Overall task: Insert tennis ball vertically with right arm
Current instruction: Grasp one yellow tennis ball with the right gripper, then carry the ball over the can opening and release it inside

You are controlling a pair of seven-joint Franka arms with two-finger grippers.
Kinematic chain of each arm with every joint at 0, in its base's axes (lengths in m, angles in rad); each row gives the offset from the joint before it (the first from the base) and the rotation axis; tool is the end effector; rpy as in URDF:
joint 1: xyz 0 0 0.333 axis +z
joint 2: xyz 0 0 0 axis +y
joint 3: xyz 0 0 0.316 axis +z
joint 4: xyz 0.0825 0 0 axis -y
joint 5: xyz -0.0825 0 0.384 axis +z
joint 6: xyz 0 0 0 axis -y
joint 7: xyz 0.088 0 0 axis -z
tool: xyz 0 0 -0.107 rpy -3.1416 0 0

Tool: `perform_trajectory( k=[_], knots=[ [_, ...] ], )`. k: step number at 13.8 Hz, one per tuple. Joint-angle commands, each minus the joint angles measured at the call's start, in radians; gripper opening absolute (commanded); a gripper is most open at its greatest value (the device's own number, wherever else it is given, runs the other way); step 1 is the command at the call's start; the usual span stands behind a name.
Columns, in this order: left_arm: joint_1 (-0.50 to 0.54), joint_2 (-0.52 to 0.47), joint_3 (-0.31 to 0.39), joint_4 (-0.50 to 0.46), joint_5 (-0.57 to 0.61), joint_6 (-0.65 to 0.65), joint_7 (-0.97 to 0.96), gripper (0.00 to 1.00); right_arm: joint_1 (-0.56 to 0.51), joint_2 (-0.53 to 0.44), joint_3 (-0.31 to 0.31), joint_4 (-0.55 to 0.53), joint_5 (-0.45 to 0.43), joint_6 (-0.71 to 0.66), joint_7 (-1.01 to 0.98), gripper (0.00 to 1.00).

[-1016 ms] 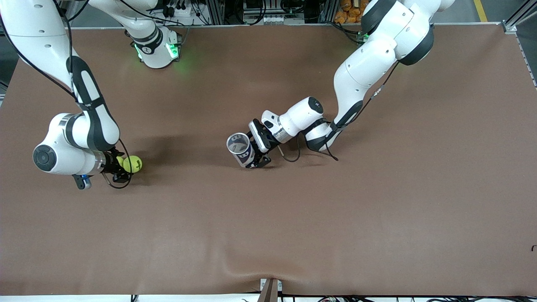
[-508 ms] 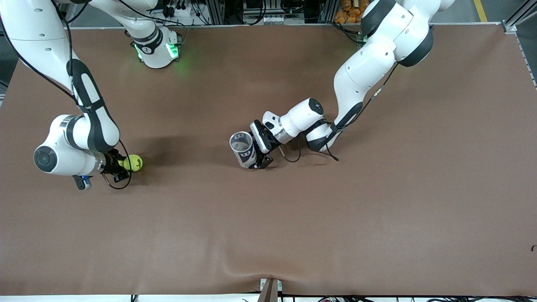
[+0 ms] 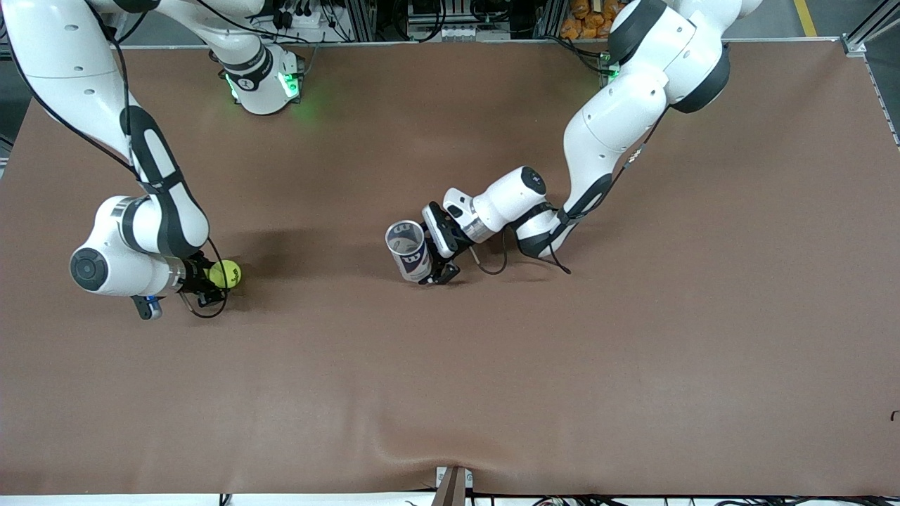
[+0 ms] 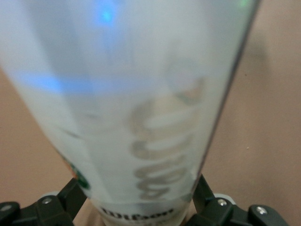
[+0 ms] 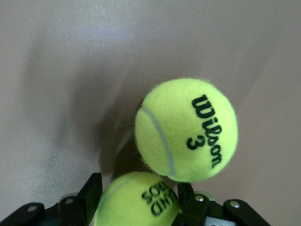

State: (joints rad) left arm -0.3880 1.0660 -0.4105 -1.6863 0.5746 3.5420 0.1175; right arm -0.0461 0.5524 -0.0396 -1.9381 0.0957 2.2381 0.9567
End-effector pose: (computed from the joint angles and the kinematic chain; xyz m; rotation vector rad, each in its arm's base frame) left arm 0.4709 -0.4953 0.1326 2.0073 -1.3590 1.0387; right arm 0.5911 -0.0477 0.1779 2.5972 -1.6065 -0.3794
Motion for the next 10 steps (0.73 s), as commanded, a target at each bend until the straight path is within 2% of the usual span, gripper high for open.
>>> perform_trajectory(
  k=[1,2,6,8,10],
  knots=[
    [0.024,-0.004,-0.007,-0.013,0.044,0.012,-0.007,0.95,0.017,0.0,0.006,-0.01,0.007,0.017,0.016,0.57],
    [0.024,-0.004,-0.01,-0.013,0.045,0.012,-0.009,0.95,0.018,-0.002,0.006,-0.01,0.007,0.014,0.016,0.46],
    [0.023,-0.006,-0.013,-0.013,0.045,0.012,-0.01,0.98,0.02,-0.015,0.032,0.028,0.009,-0.046,0.011,0.16],
    [0.023,-0.006,-0.013,-0.012,0.045,0.012,-0.01,0.97,0.022,-0.016,0.047,0.097,0.045,-0.13,0.013,0.13],
    [0.023,-0.008,-0.014,-0.012,0.045,0.012,-0.01,0.97,0.049,-0.02,0.046,0.212,0.107,-0.28,0.033,0.1]
  ],
)
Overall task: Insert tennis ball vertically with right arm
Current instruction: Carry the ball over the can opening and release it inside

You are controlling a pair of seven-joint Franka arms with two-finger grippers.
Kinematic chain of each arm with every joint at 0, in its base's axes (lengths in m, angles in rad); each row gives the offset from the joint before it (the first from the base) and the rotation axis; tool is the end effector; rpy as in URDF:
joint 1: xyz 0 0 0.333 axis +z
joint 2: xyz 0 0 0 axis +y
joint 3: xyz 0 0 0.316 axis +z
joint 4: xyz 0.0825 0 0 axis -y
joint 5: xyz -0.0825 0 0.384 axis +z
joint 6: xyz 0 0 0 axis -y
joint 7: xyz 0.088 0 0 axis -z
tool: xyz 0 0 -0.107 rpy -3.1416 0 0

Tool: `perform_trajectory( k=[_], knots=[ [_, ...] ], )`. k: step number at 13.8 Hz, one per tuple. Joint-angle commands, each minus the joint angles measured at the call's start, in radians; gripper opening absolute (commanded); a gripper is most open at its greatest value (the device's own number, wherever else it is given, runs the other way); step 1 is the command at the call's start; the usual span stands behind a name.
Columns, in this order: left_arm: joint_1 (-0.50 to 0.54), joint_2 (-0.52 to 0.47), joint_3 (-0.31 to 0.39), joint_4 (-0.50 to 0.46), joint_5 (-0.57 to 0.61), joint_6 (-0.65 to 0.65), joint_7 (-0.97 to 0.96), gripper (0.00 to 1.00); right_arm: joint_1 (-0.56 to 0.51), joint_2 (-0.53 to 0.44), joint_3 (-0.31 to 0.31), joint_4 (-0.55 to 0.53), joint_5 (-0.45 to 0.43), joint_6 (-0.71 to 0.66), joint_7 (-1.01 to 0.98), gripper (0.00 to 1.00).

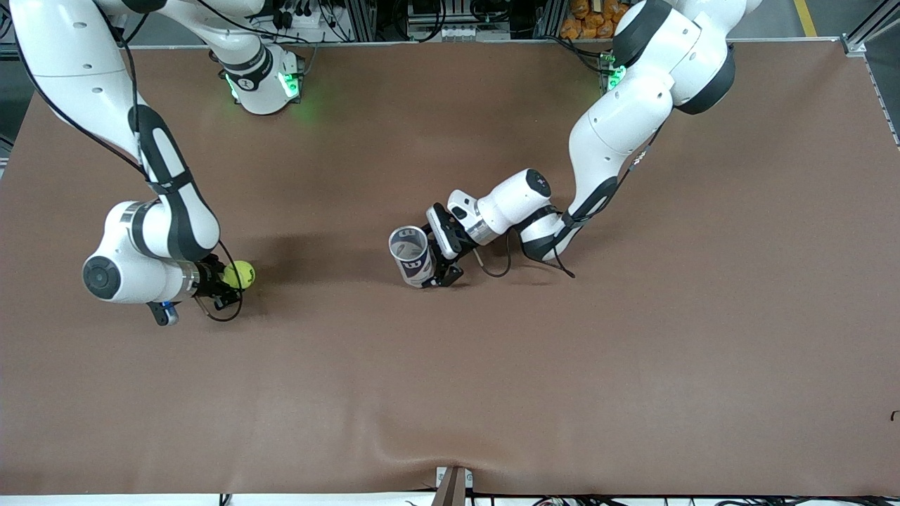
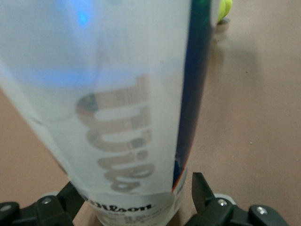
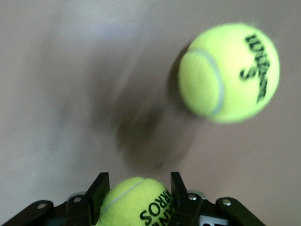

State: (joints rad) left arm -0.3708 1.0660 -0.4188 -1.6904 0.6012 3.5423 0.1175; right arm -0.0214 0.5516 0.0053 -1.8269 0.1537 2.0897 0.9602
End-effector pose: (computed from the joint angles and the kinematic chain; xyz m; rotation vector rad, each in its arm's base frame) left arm 0.4726 -0.4915 0.1336 1.9954 -1.3719 1.0425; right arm 0.6152 -0.0025 0.2112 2.6504 -1.5752 -0.4869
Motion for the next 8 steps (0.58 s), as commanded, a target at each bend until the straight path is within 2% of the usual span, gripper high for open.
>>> perform_trajectory(
  k=[1,5,7,8],
  knots=[
    [0.006,-0.008,-0.006,-0.008,0.02,0.012,-0.01,0.96,0.04,-0.019,0.001,0.162,0.073,-0.202,0.067,0.1],
    [0.006,-0.006,-0.006,-0.008,0.022,0.012,-0.009,0.86,0.153,-0.024,0.002,0.293,0.113,-0.298,0.248,0.1],
    [0.006,-0.006,-0.006,-0.009,0.023,0.012,-0.009,0.85,0.222,-0.022,0.004,0.356,0.128,-0.306,0.381,0.1],
    [0.006,-0.006,-0.006,-0.008,0.023,0.012,-0.009,0.85,0.257,-0.022,0.002,0.374,0.176,-0.303,0.443,0.1]
  ],
)
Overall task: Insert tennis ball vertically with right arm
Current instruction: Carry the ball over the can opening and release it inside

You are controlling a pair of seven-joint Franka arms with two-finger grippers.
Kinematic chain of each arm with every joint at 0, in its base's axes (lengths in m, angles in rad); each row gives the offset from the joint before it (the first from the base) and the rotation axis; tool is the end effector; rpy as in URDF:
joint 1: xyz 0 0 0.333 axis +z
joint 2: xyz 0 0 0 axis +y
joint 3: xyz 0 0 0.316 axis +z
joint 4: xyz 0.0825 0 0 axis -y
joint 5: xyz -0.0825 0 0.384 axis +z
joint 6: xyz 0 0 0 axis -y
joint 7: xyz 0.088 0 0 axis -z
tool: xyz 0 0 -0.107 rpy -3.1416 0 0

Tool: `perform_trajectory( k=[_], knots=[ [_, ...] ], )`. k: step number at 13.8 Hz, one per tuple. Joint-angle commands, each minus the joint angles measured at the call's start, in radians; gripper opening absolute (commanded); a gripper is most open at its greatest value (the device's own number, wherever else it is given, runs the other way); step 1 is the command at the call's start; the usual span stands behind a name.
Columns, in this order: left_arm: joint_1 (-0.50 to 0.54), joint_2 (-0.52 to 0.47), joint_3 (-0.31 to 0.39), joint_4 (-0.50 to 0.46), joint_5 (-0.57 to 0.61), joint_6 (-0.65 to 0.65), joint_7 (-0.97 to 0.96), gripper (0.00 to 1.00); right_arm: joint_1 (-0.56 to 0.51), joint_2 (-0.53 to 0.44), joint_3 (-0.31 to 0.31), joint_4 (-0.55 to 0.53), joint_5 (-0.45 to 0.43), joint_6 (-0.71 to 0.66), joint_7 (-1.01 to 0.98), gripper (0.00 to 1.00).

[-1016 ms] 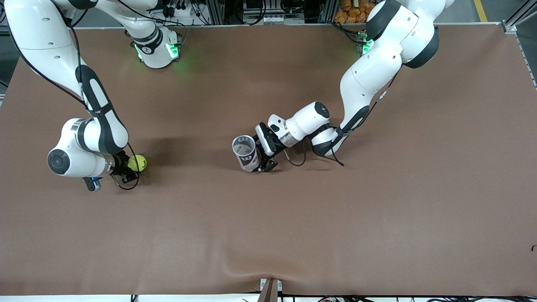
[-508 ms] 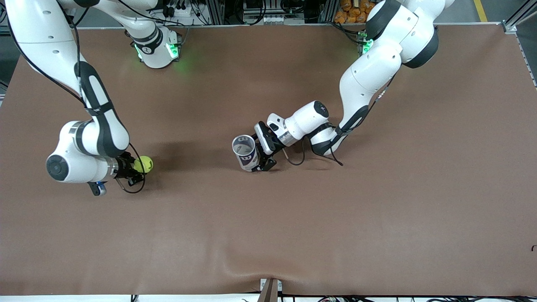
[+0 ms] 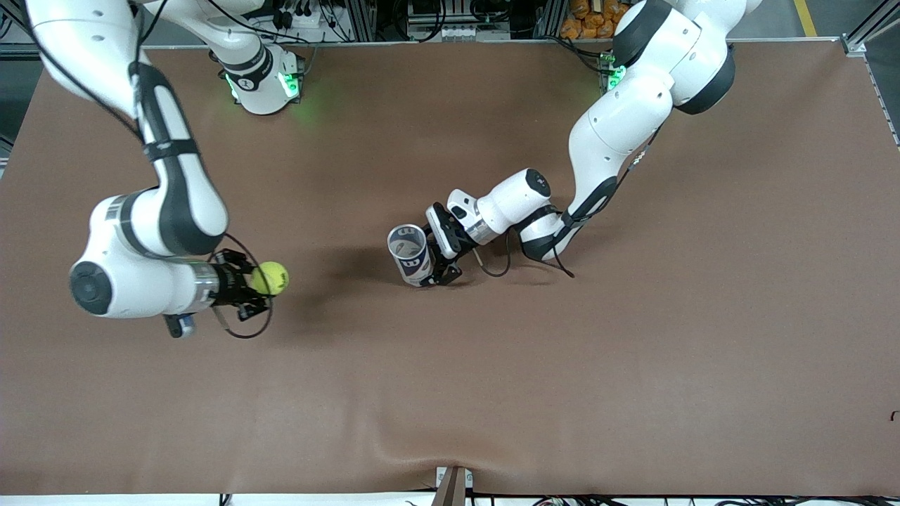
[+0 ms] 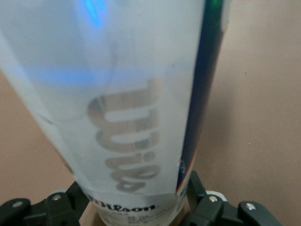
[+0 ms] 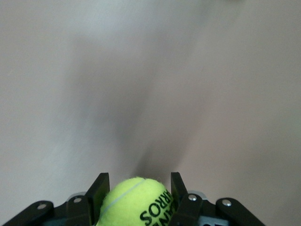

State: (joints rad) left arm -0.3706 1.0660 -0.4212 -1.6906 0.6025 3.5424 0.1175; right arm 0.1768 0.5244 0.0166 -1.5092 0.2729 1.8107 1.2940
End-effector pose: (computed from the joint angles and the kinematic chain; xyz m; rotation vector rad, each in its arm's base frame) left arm 0.4717 -0.4924 0.1341 1.9923 -1.3723 1.0422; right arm 0.6571 0.1498 0.3468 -2.5209 1.7191 0.5279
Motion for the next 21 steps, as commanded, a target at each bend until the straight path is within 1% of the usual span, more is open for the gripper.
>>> perform_trajectory(
  k=[1,4,5,9,12,15,16,17,18,19,21],
  knots=[
    [0.005,-0.006,-0.004,-0.009,0.022,0.012,-0.009,0.85,0.094,0.005,-0.01,0.082,0.09,-0.024,0.155,0.1],
    [0.005,-0.006,-0.004,-0.009,0.022,0.012,-0.009,0.85,0.19,0.005,-0.009,0.132,0.101,-0.018,0.292,0.1],
    [0.005,-0.006,-0.004,-0.009,0.022,0.012,-0.009,0.85,0.237,0.005,-0.012,0.139,0.097,-0.014,0.324,0.11],
    [0.005,-0.006,-0.004,-0.009,0.022,0.012,-0.009,0.85,0.334,0.006,-0.017,0.141,0.081,0.012,0.401,0.11],
    [0.005,-0.006,-0.004,-0.009,0.022,0.012,-0.009,0.85,0.357,0.008,-0.017,0.132,0.023,0.01,0.407,0.11],
    [0.005,-0.006,-0.004,-0.009,0.022,0.012,-0.009,0.85,0.359,0.012,-0.018,0.121,0.012,0.004,0.415,0.12],
    [0.007,-0.006,-0.004,-0.009,0.022,0.012,-0.009,0.85,0.36,0.014,-0.018,0.115,0.006,0.009,0.416,0.15],
    [0.005,-0.006,-0.004,-0.009,0.022,0.012,-0.009,0.85,0.362,0.016,-0.018,0.115,0.003,0.009,0.426,0.27],
    [0.005,-0.006,-0.004,-0.009,0.022,0.012,-0.01,0.85,0.359,0.017,-0.018,0.115,0.003,0.009,0.436,0.68],
    [0.005,-0.006,-0.004,-0.009,0.022,0.012,-0.009,0.85,0.359,0.017,-0.018,0.115,0.003,0.009,0.458,1.0],
    [0.005,-0.006,-0.004,-0.009,0.022,0.012,-0.009,0.85,0.36,0.017,-0.017,0.116,0.006,0.009,0.47,1.0]
  ],
)
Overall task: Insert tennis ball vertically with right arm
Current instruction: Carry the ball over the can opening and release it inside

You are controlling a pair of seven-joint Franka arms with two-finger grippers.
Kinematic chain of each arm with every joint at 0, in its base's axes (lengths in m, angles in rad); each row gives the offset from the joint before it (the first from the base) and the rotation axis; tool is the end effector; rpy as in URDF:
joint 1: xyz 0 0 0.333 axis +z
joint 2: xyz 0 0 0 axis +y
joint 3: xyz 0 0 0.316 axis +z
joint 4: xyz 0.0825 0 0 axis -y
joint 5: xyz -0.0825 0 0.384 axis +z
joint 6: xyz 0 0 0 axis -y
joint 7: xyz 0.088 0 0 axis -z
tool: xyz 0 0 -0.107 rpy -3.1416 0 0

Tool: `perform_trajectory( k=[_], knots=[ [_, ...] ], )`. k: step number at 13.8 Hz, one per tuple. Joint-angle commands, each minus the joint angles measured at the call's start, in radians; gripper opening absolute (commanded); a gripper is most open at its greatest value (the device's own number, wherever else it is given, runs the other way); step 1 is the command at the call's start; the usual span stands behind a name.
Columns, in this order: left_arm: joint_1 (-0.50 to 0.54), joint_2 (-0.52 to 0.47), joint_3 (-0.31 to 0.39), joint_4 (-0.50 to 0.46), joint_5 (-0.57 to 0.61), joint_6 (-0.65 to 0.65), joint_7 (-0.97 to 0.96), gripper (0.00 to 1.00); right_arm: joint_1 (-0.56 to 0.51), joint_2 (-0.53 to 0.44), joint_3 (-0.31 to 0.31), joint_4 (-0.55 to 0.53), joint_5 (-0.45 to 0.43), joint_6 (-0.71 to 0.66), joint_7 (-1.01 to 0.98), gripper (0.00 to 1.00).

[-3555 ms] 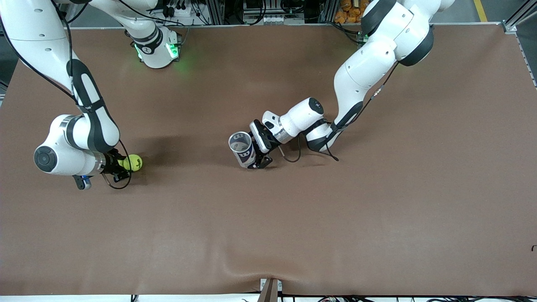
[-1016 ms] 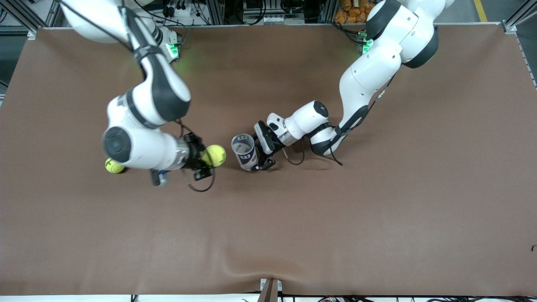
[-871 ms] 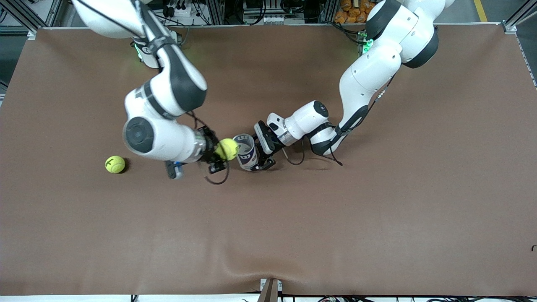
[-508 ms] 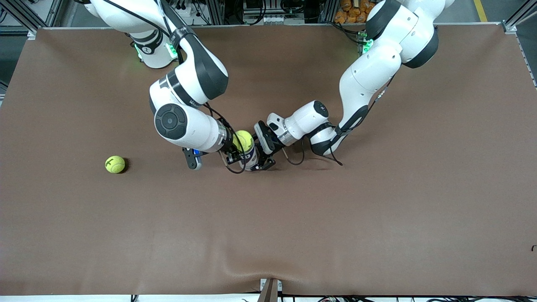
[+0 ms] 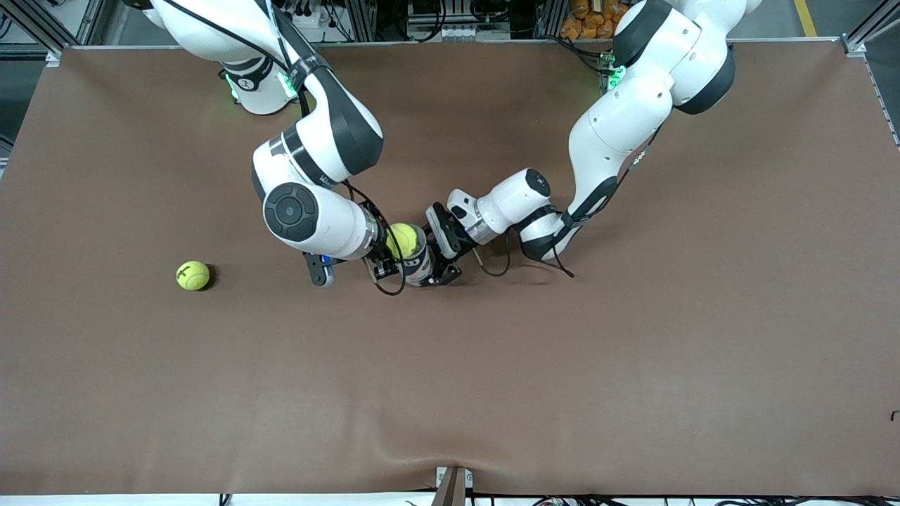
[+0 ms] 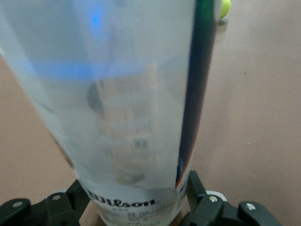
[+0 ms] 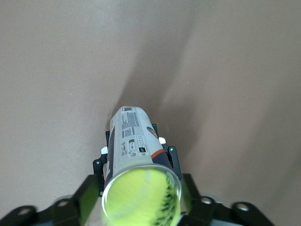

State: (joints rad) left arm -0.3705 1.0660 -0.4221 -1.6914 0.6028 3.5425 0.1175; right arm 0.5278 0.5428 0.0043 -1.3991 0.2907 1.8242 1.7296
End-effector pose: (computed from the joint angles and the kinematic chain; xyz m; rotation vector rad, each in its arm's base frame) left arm 0.4712 -0.4927 0.1341 1.9914 -1.3724 1.0412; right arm 0.5897 0.3737 0.3852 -2.4734 1.8570 0.4709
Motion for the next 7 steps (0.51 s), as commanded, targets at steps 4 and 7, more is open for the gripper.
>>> perform_trajectory(
  k=[4,7],
  knots=[
    [0.007,-0.006,-0.003,-0.008,0.021,0.012,-0.009,0.85,-0.005,-0.012,-0.006,0.017,-0.015,-0.013,0.022,1.0],
    [0.007,-0.006,-0.003,-0.008,0.021,0.012,-0.009,0.85,-0.055,-0.015,-0.009,0.022,-0.086,-0.023,-0.043,1.0]
  ],
)
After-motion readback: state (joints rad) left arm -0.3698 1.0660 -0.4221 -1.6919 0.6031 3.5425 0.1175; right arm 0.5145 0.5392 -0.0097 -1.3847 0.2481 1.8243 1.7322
